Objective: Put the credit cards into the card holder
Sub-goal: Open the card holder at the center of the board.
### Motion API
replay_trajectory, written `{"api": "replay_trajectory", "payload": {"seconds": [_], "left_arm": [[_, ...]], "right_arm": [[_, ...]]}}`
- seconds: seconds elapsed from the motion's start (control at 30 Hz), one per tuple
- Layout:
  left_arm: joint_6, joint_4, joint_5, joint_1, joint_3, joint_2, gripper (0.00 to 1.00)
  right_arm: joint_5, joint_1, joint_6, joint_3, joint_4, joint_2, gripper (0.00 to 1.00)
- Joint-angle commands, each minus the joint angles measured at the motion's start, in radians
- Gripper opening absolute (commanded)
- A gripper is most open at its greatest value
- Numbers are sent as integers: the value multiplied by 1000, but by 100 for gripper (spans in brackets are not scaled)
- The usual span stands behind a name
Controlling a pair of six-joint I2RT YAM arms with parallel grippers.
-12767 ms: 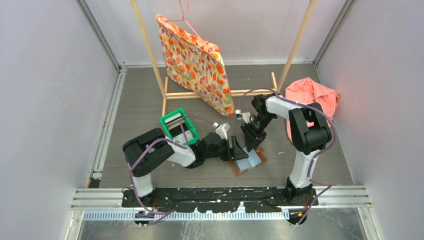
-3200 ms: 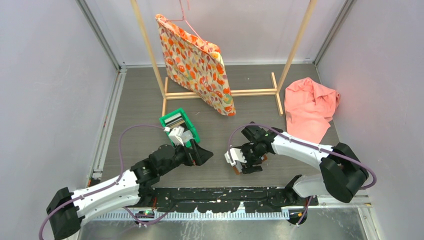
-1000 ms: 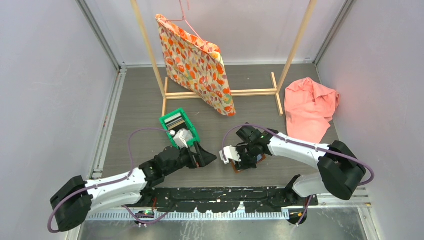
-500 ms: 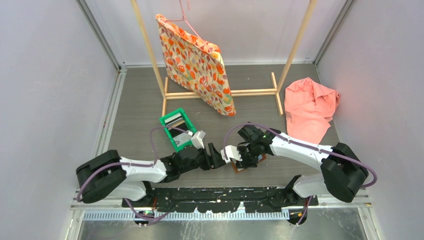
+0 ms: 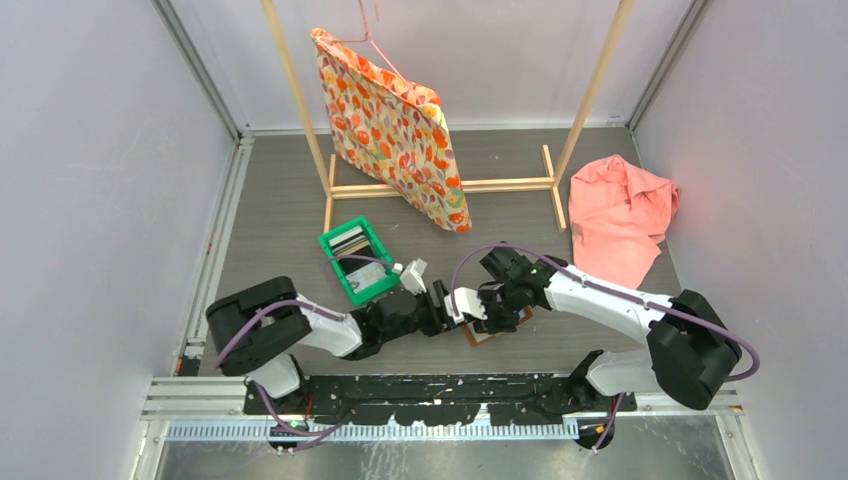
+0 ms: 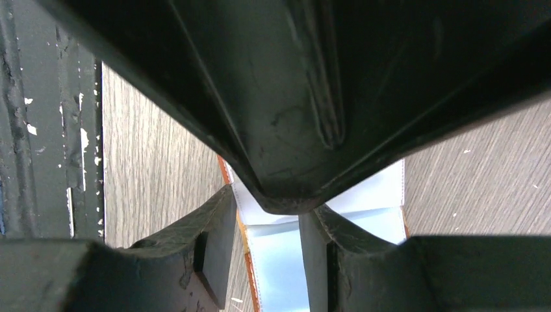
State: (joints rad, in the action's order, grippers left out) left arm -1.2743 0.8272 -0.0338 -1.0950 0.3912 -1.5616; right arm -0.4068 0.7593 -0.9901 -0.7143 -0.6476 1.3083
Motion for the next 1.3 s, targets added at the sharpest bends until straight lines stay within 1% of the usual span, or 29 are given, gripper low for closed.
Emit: {"api": "replay_trajectory", "payload": {"seconds": [0.0, 0.13, 0.53, 0.9, 1.27], "left_arm": [[-51, 168, -22, -6, 48, -70, 65], [-66, 192, -44, -6, 58, -113, 65], [-122, 235, -81, -6, 74, -177, 65], [-184, 421, -187, -11, -2, -209, 64], [-208, 478, -229, -18, -44, -216, 62]], "right_arm": [[-23, -3, -2, -31, -3, -29, 44], [-28, -8, -5, -30, -4, -32, 44], [-24, -13, -4, -31, -2, -38, 42], [-27, -17, 1, -29, -3, -37, 41], [-24, -21, -1, -31, -8, -22, 41]]}}
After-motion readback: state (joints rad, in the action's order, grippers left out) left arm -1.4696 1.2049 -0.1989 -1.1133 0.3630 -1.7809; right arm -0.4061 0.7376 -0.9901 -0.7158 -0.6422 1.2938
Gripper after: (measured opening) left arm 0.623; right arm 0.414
